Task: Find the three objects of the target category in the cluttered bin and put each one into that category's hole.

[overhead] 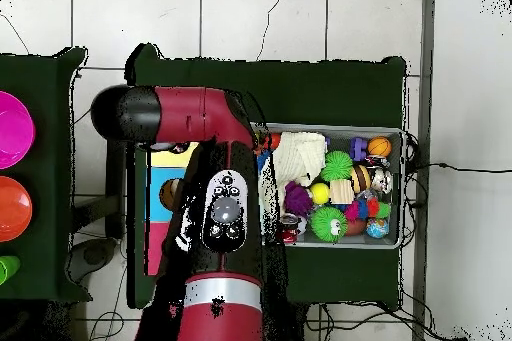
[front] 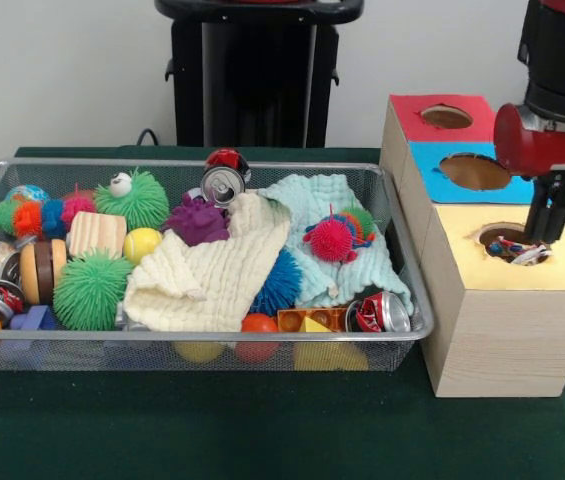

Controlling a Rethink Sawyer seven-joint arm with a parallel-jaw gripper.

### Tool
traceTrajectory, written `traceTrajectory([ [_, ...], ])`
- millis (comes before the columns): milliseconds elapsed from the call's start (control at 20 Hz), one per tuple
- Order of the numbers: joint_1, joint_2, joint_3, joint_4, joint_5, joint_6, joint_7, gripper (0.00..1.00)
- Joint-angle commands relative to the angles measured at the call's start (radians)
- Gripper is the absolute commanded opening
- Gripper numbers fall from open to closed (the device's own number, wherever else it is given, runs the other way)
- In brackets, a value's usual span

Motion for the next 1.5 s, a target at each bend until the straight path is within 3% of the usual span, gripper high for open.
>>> traceTrajectory([
  [50, -0.011, 0.139, 0.058, -0.087, 0.003, 0.416, 0.173, 0.00],
  [500, 0.011, 0.259, 0.000, -0.261, -0.038, 0.544, 0.255, 0.00],
  [800, 0.023, 0.296, 0.006, -0.284, 0.000, 0.372, 0.304, 0.00],
  [1150, 0.055, 0.205, -0.002, -0.234, 0.030, 0.206, 0.347, 0.00],
  [1350, 0.058, 0.196, -0.008, -0.264, 0.036, 0.237, 0.346, 0.00],
  [1500, 0.059, 0.181, -0.006, -0.230, 0.035, 0.263, 0.330, 0.00],
])
